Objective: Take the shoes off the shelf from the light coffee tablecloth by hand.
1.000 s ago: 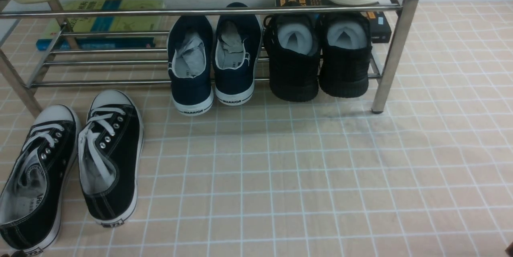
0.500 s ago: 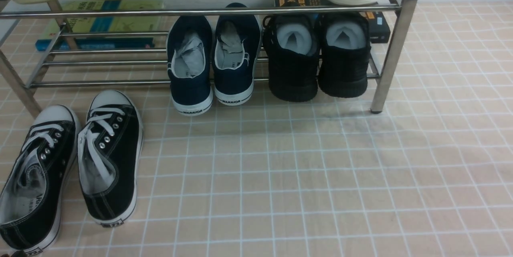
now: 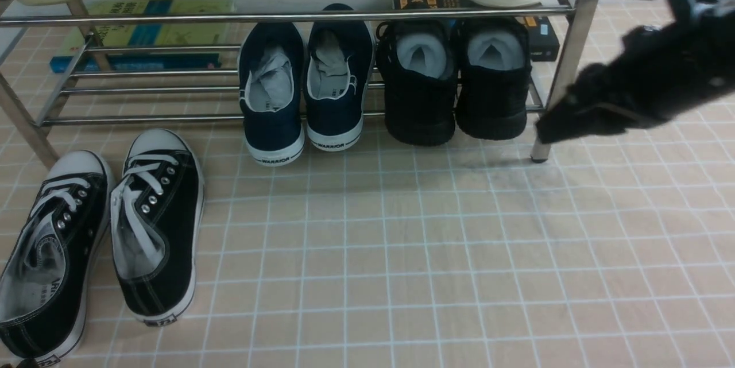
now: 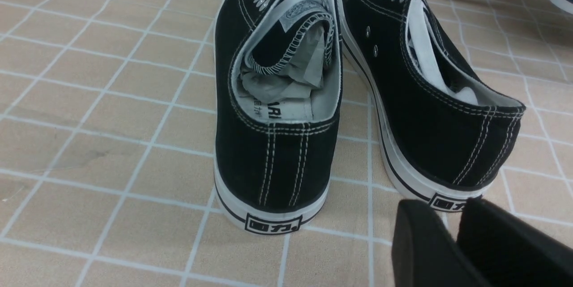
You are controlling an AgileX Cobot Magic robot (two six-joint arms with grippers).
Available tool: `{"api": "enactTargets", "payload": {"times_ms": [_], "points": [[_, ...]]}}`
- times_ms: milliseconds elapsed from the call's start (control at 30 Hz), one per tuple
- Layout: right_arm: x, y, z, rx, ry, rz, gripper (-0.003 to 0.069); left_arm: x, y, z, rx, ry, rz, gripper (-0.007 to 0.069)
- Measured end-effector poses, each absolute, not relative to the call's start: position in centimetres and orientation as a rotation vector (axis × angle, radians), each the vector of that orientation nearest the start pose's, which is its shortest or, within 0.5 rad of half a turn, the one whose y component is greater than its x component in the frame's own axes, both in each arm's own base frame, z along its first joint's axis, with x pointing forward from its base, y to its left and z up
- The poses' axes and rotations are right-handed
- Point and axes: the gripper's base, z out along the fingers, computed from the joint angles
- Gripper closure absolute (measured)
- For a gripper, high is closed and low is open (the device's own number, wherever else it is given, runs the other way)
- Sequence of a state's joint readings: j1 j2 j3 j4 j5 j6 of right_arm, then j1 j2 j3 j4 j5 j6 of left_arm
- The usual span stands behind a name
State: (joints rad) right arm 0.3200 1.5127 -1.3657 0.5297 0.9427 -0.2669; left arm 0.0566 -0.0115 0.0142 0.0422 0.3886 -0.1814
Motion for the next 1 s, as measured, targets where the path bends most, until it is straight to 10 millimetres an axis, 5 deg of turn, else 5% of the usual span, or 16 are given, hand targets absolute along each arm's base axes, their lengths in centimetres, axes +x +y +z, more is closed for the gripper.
{"api": "enactTargets", "payload": {"times_ms": [267, 433, 733, 1000], "points": [[35.5, 22.3, 34.6, -0.566, 2.405, 0.511, 0.0351, 5.2, 0.4, 17.4, -0.197, 1.864, -0.044, 0.0452], [37.9, 25.1, 33.1, -0.552, 2.367, 0.395, 0.0311, 5.2, 0.4, 17.4, -0.197, 1.864, -0.044, 0.0446], [40.5, 26.0, 30.4, -0.508, 2.336, 0.281, 0.0243, 5.2, 0.4, 17.4, -0.197, 1.864, -0.044, 0.0440], [41.7, 26.5, 27.5, -0.533, 2.350, 0.231, 0.0291, 5.2, 0.4, 17.4, -0.197, 1.863, -0.044, 0.0431]]}}
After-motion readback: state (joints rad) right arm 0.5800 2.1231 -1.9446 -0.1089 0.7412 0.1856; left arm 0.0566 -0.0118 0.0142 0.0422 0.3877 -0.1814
